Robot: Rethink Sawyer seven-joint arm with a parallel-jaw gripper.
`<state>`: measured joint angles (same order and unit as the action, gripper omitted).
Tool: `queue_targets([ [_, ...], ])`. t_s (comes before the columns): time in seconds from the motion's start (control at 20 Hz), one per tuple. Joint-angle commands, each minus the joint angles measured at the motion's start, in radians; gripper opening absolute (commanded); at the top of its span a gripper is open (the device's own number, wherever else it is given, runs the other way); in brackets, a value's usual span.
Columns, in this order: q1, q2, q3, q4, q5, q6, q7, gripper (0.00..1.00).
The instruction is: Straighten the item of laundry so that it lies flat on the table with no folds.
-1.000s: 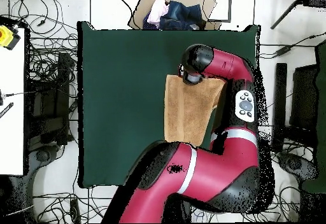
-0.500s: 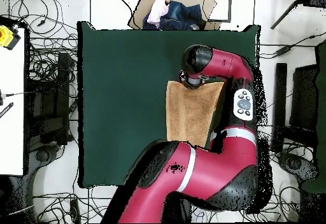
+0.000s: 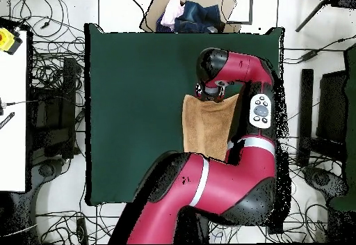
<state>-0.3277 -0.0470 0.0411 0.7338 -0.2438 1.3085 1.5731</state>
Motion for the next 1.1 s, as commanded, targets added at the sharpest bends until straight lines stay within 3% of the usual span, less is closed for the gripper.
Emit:
queue_targets([
  [0.05,0.016,0.063,0.020,0.043,-0.090,0.121,-0.222,1.00],
  [0.35,0.013,0.070,0.040,0.024,-0.111,0.137,-0.212,1.00],
  [0.55,0.005,0.065,0.052,0.040,-0.089,0.078,-0.165,1.00],
  [0.75,-0.008,0.065,0.082,0.059,-0.045,-0.065,-0.054,1.00],
  [1.1,-0.050,0.003,0.128,0.201,0.023,-0.391,0.132,1.00],
])
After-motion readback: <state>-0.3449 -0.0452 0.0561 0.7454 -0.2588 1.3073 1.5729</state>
